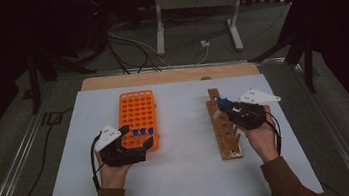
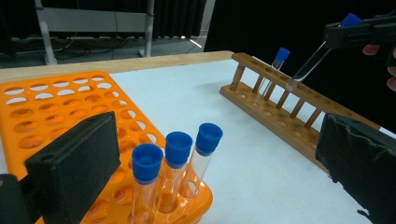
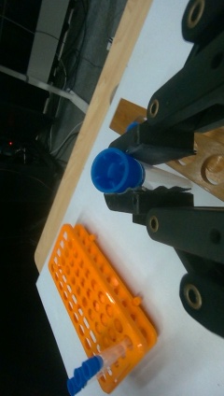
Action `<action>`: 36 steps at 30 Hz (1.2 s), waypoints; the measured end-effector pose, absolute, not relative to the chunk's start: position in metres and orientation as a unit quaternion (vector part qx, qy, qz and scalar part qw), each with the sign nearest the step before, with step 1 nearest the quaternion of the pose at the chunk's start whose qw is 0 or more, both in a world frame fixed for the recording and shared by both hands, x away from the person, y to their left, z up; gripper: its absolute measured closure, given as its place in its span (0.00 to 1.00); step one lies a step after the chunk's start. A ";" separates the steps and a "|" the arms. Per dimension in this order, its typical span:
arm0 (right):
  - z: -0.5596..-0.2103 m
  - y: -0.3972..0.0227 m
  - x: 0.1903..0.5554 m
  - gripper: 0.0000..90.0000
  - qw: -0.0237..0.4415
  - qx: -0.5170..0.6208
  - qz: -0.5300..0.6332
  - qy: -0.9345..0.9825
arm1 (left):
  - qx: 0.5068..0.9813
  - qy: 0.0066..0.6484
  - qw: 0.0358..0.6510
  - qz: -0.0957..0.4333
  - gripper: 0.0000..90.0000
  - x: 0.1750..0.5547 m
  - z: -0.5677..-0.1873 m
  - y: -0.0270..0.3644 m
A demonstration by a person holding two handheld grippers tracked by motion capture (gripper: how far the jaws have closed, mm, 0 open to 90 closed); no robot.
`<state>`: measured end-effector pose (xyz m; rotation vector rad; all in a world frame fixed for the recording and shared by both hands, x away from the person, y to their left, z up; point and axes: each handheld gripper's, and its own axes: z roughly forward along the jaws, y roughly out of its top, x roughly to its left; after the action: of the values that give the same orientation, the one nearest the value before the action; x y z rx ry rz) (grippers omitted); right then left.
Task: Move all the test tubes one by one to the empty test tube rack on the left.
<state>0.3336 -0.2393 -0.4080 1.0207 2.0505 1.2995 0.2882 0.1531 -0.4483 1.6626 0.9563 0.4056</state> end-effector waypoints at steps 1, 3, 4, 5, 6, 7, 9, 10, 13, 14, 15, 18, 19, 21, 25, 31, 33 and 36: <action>-0.409 -0.239 0.333 0.86 0.248 0.375 0.479 0.754 | 0.705 0.405 0.557 0.172 0.01 0.288 -0.448 0.153; -0.412 -0.239 0.332 0.86 0.237 0.376 0.482 0.755 | 0.705 0.404 0.557 0.172 0.01 0.288 -0.448 0.152; -0.414 -0.238 0.332 0.86 0.234 0.376 0.483 0.756 | 0.706 0.403 0.557 0.172 0.01 0.288 -0.448 0.152; -0.417 -0.237 0.331 0.86 0.231 0.375 0.481 0.758 | 0.706 0.403 0.557 0.172 0.01 0.288 -0.448 0.152; -0.418 -0.236 0.330 0.86 0.228 0.375 0.480 0.759 | 0.705 0.402 0.558 0.172 0.01 0.288 -0.447 0.151; -0.420 -0.235 0.330 0.86 0.224 0.375 0.480 0.761 | 0.705 0.402 0.558 0.173 0.01 0.287 -0.447 0.150; -0.423 -0.234 0.329 0.86 0.221 0.373 0.477 0.765 | 0.705 0.400 0.558 0.178 0.01 0.286 -0.446 0.149; -0.424 -0.233 0.328 0.86 0.218 0.373 0.476 0.766 | 0.704 0.399 0.560 0.179 0.01 0.286 -0.445 0.148; -0.426 -0.229 0.327 0.86 0.212 0.367 0.474 0.771 | 0.706 0.392 0.561 0.181 0.01 0.285 -0.443 0.144; -0.427 -0.228 0.327 0.86 0.208 0.366 0.475 0.773 | 0.707 0.391 0.562 0.180 0.01 0.284 -0.442 0.142; -0.427 -0.227 0.326 0.86 0.207 0.364 0.475 0.774 | 0.707 0.388 0.563 0.180 0.01 0.284 -0.441 0.141; -0.428 -0.224 0.324 0.85 0.200 0.361 0.475 0.777 | 0.709 0.382 0.564 0.181 0.01 0.282 -0.440 0.135; -0.428 -0.223 0.324 0.85 0.196 0.362 0.477 0.777 | 0.710 0.379 0.566 0.181 0.01 0.281 -0.439 0.133; -0.429 -0.221 0.322 0.85 0.191 0.363 0.475 0.778 | 0.711 0.374 0.566 0.186 0.01 0.280 -0.438 0.129; -0.430 -0.217 0.321 0.85 0.180 0.361 0.474 0.783 | 0.711 0.366 0.567 0.196 0.02 0.275 -0.434 0.118; -0.430 -0.211 0.320 0.85 0.161 0.361 0.471 0.789 | 0.732 0.344 0.551 0.205 0.02 0.271 -0.433 0.093; -0.431 -0.209 0.320 0.85 0.159 0.360 0.470 0.790 | 0.740 0.339 0.539 0.217 0.02 0.271 -0.435 0.084; -0.431 -0.208 0.320 0.85 0.151 0.360 0.470 0.791 | 0.746 0.334 0.535 0.212 0.04 0.271 -0.440 0.073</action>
<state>0.3200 -0.2078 -0.4313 1.0344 2.2722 1.3496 0.2714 0.0730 -0.4398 1.7780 0.7950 0.5040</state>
